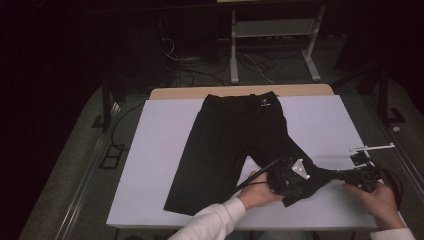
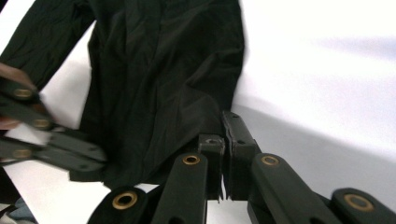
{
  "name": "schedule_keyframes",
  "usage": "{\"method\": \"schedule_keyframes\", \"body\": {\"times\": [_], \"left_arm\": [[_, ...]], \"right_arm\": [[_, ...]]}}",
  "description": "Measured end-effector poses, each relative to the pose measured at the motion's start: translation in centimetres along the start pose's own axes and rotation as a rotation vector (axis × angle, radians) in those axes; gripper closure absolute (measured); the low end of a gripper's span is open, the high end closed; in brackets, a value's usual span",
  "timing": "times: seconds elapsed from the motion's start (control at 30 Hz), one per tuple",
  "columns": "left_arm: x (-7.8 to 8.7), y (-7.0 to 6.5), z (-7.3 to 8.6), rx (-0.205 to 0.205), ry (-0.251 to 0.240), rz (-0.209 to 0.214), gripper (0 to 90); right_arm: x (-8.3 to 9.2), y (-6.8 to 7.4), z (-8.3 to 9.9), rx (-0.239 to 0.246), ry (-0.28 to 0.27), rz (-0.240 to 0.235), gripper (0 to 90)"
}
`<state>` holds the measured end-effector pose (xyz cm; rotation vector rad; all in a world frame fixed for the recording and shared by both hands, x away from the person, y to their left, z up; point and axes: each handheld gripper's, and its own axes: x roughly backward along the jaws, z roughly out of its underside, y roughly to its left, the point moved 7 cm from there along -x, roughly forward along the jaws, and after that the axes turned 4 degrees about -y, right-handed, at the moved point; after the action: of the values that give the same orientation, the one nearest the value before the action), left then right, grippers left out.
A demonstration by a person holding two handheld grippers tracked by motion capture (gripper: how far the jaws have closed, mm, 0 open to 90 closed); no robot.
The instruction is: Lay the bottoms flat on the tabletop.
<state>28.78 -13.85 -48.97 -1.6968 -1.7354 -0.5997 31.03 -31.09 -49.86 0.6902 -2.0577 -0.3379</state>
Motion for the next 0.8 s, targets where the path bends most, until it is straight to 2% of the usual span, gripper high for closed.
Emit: {"method": "schedule_keyframes", "body": {"times": [0.2,0.27,0.4,0.47,0.6,0.7,0.8], "left_arm": [[2.9,0.1,-0.6,0.010,-0.062,-0.019,88.7],[3.8,0.3,-0.2,0.028,-0.073,-0.025,88.7],[4.9,0.5,1.5,0.078,-0.085,-0.033,88.6],[5.3,0.3,2.4,0.084,-0.077,-0.029,88.6],[5.9,-0.4,3.8,0.084,-0.074,-0.006,88.6],[6.7,-0.9,4.3,0.089,-0.100,0.018,88.6],[7.2,-1.5,4.5,0.078,-0.112,0.034,88.6]], "right_arm": [[0.1,-0.4,0.0,-0.016,-0.007,0.003,84.0],[0.2,-0.3,0.0,-0.011,-0.007,-0.001,84.0],[0.3,0.2,0.2,0.005,0.004,-0.022,87.2],[0.4,0.8,0.4,0.034,0.014,-0.045,88.1],[0.6,3.1,0.5,0.136,0.030,-0.125,88.3],[0.6,4.2,0.9,0.172,0.051,-0.159,88.3],[1.0,4.7,1.4,0.192,0.067,-0.166,88.3]]}}
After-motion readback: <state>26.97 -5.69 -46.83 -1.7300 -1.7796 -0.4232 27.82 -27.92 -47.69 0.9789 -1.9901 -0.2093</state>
